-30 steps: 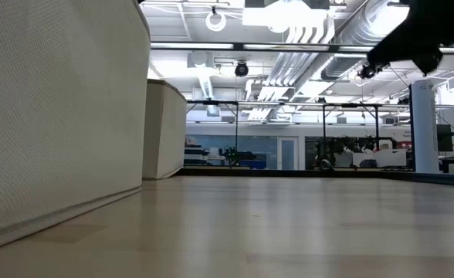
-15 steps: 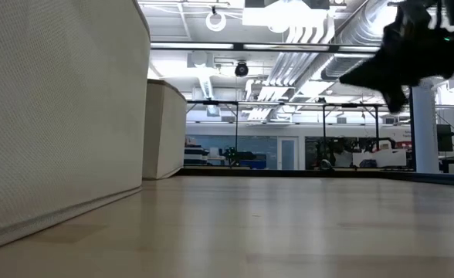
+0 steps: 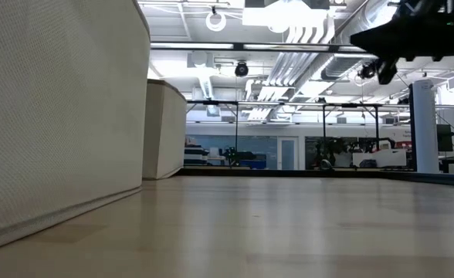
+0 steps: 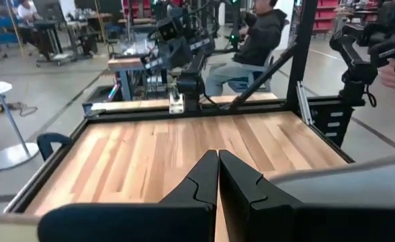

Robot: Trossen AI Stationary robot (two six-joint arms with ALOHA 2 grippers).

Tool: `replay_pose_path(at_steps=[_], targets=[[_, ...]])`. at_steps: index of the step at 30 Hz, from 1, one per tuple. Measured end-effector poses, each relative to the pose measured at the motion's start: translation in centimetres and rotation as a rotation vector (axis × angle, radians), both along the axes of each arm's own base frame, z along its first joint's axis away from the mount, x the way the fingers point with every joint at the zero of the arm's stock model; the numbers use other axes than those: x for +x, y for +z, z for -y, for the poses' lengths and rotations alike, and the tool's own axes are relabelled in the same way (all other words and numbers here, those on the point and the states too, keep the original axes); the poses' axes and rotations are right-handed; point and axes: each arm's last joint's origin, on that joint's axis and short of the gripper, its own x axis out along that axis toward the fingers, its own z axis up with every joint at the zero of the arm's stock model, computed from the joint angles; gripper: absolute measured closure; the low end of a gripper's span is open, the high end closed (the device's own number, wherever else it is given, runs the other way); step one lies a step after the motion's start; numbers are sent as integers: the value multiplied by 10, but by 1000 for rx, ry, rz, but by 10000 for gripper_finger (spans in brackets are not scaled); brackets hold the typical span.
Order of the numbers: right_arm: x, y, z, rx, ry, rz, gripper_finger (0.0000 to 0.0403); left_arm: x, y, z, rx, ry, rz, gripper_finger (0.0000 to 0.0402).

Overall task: Sort clothes
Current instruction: Return to Home Position

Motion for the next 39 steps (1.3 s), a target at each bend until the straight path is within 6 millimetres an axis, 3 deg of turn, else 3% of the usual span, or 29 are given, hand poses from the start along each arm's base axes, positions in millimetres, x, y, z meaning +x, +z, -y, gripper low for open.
replay_pose_path(at_steps=[3,8,18,27,32,39], targets=[[-12,-1,-5,-2,30,-1,403,0,-4,0,-2,0,1,401],[-30,-4,-11,-7,43,19,403,-2,-33,0,0,8,59,401],[-29,-10,-10,60,49,-45,403,-8,-75,0,-103,30,138,401],[-28,-10,-13,118,46,-38,403,-22,-71,22,-108,-57,196,401],[-27,-10,-16,128,43,-37,403,-26,-78,33,-95,-55,169,401],[-23,-20,-21,106,88,-51,403,-25,-95,34,-27,55,301,401]])
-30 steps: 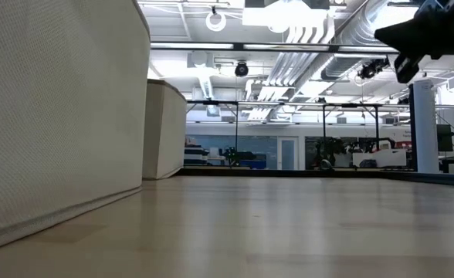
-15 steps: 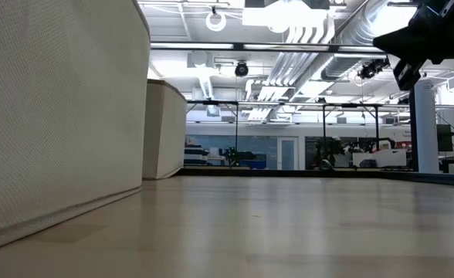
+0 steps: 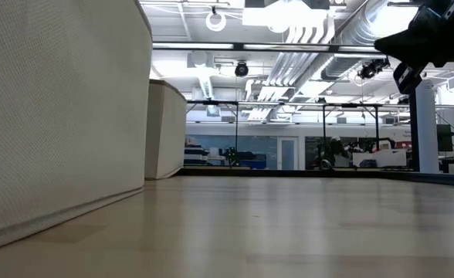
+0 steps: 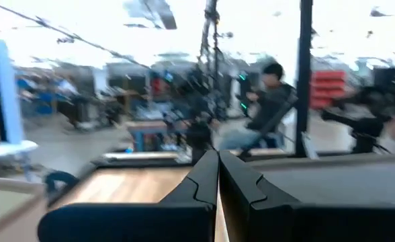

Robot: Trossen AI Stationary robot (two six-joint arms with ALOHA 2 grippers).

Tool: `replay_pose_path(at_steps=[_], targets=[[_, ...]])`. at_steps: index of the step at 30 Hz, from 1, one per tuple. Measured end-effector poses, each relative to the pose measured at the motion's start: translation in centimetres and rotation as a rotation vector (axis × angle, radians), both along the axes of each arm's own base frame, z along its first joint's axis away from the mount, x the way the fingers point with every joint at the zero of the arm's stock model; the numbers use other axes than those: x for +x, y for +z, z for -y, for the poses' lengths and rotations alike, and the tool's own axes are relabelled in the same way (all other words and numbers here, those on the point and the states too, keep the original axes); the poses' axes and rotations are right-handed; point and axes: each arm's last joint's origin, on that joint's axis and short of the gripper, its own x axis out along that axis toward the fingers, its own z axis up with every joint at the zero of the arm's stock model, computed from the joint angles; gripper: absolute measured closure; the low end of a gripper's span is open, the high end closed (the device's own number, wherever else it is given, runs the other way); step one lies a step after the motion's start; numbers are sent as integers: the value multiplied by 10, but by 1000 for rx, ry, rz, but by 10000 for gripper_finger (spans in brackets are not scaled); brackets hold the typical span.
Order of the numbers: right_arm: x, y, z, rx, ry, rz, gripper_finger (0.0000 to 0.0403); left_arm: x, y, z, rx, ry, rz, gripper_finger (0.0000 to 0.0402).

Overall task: Sort clothes
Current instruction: Return to Home Position

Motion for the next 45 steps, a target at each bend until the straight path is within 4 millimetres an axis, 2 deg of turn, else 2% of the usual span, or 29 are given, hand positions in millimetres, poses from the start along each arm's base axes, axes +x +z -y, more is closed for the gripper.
replay_pose_path(at_steps=[4,9,12,15,22,24,27,31,34,39,45], targets=[[4,-14,-1,1,9,-30,403,-1,3,-3,-13,43,90,401],[6,-18,0,-16,-17,-25,403,-8,30,-7,6,121,196,401],[6,-13,0,-35,-18,24,403,-11,38,-15,7,300,133,401],[6,-10,0,-48,-11,57,403,-13,35,-23,1,474,24,401],[6,-9,0,-47,-7,62,403,-13,19,-35,12,570,-169,402],[6,-9,0,-42,-2,62,403,-13,13,-37,-17,545,-203,401],[6,-9,-1,-43,12,62,403,-13,16,-38,-7,482,-178,401],[6,-9,-1,-41,15,62,403,-16,12,-44,-15,617,-222,401],[6,-10,-1,-29,15,62,403,-17,13,-45,-21,628,-210,401],[6,-10,-1,-27,16,62,403,-14,9,-42,-39,483,-247,401],[6,-10,-1,-24,16,63,403,-8,-11,-38,-114,274,-260,401]])
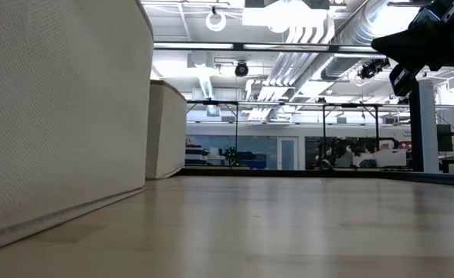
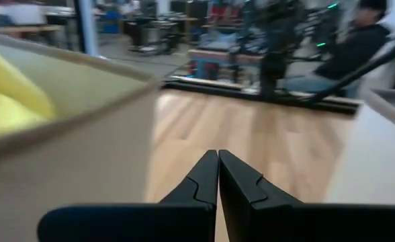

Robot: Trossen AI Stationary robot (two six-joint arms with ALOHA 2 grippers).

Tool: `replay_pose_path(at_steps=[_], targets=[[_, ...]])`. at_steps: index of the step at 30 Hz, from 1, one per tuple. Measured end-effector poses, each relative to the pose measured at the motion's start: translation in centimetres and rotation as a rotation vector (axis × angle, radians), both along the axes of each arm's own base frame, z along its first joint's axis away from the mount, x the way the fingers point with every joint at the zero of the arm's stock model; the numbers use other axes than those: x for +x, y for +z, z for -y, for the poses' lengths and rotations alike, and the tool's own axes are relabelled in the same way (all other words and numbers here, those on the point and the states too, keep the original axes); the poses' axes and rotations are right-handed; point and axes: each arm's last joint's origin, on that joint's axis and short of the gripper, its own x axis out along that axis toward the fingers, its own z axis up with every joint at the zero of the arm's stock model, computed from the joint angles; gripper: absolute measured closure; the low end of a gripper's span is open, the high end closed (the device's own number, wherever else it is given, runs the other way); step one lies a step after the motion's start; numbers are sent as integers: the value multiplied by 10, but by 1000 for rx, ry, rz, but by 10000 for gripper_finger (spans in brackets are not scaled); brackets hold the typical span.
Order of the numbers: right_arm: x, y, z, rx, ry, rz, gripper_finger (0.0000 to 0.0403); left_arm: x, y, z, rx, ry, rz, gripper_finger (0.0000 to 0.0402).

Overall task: Sort clothes
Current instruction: Return to Home Position

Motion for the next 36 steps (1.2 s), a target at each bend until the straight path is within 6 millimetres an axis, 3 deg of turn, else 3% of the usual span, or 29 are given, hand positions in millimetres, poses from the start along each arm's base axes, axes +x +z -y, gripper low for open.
replay_pose_path(at_steps=[5,15,25,36], targets=[[0,0,0,8,1,0,403,5,-16,1,-50,-98,69,402],[0,0,0,19,3,0,403,8,-14,15,-84,-278,84,402],[0,0,0,41,6,1,403,11,-13,25,-19,-207,84,402],[0,0,0,35,4,1,403,11,-13,23,33,94,69,401]])
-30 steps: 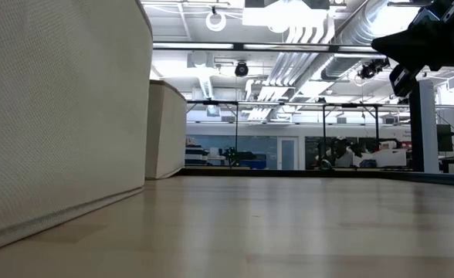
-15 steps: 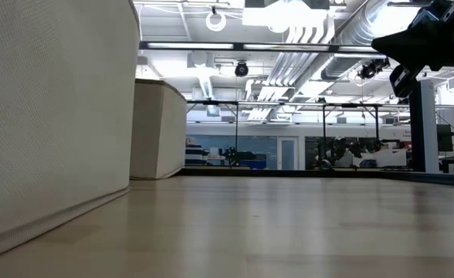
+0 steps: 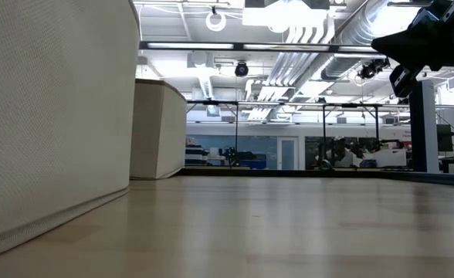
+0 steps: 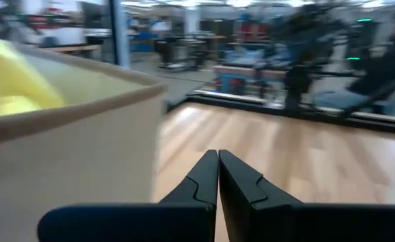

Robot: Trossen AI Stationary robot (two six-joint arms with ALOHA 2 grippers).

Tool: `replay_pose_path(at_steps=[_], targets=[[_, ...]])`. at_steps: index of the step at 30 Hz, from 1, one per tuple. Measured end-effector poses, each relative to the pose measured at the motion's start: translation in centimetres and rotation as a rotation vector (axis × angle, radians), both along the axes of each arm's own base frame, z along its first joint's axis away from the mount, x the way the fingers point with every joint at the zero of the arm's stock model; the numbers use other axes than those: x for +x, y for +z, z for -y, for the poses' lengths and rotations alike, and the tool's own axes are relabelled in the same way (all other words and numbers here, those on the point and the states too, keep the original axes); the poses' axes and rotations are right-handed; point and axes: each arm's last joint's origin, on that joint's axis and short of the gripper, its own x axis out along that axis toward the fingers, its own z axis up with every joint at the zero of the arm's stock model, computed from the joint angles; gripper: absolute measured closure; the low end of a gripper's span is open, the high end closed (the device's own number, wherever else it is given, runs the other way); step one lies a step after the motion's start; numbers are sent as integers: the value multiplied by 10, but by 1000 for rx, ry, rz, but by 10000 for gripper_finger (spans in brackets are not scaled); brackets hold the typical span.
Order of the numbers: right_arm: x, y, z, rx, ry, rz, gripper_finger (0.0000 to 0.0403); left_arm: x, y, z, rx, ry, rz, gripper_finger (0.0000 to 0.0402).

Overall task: Sort clothes
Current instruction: Return to Home Position

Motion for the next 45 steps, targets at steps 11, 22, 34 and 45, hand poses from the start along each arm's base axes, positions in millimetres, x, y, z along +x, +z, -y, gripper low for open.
replay_pose_path(at_steps=[11,22,34,45], targets=[[0,1,1,-10,-19,5,403,24,-2,6,-17,-126,-17,401],[0,4,-2,-17,52,38,403,30,4,44,-27,-342,65,401],[0,4,-2,-25,55,38,403,17,7,54,49,-303,53,401],[0,2,-2,-26,61,16,403,-2,6,30,17,-268,54,401]])
